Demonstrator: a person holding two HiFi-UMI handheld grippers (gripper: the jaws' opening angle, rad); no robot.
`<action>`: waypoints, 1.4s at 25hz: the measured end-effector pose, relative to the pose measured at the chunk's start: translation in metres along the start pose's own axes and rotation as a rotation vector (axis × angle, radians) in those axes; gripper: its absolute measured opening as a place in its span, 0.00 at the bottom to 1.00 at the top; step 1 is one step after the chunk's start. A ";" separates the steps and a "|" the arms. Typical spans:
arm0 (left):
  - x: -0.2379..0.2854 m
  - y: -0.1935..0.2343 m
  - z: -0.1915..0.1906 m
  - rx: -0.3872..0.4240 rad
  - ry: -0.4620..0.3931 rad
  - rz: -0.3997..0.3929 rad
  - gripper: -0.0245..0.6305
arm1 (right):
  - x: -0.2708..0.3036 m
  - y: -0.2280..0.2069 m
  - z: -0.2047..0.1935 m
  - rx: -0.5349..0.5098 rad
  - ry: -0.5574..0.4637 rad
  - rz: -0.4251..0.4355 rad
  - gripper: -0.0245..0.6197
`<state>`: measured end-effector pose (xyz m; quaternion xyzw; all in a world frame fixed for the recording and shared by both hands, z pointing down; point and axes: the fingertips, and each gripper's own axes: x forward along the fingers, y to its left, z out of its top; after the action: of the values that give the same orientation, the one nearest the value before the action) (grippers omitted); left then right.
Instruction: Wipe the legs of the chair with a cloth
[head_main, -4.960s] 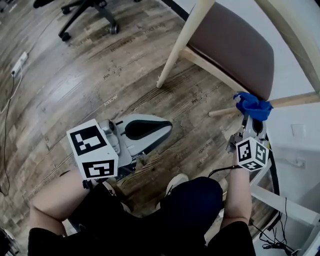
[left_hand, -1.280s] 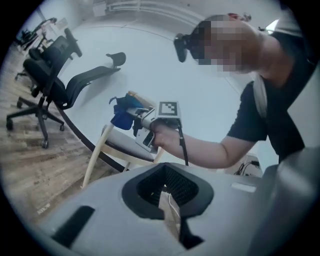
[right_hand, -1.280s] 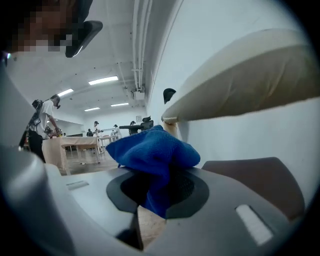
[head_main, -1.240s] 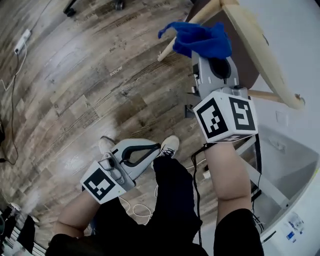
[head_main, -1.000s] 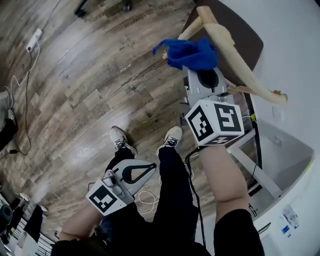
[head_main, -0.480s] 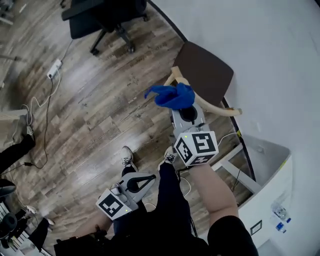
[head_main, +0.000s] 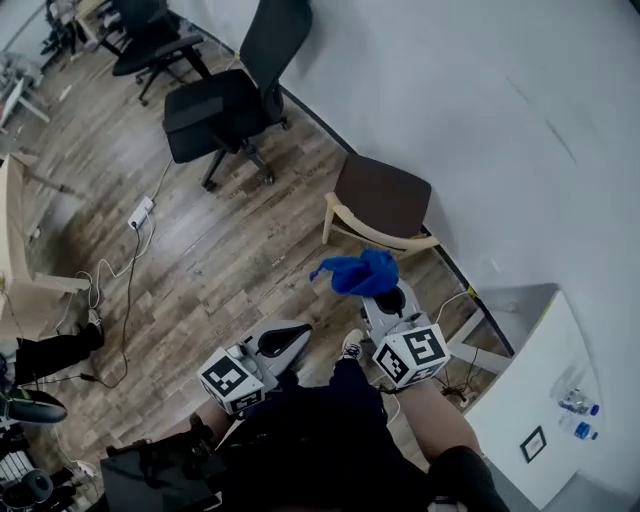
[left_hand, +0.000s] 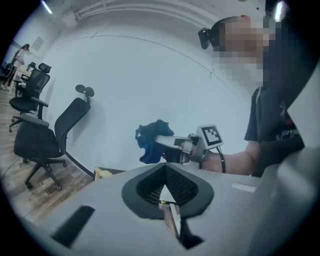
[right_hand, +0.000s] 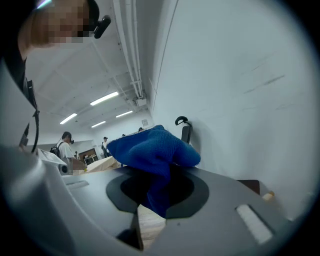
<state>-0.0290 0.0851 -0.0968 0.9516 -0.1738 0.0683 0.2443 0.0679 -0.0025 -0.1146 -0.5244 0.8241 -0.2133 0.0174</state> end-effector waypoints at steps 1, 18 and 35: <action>0.001 -0.005 0.007 0.004 -0.008 -0.006 0.04 | -0.015 0.004 0.008 0.019 -0.027 -0.006 0.17; -0.023 -0.044 0.051 -0.018 -0.030 -0.068 0.04 | -0.150 0.072 0.012 0.095 -0.121 -0.081 0.17; -0.064 -0.041 0.050 -0.022 -0.022 -0.111 0.04 | -0.137 0.129 0.002 0.009 -0.052 -0.007 0.17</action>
<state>-0.0709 0.1130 -0.1723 0.9577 -0.1241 0.0422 0.2562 0.0197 0.1622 -0.1909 -0.5328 0.8205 -0.2034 0.0404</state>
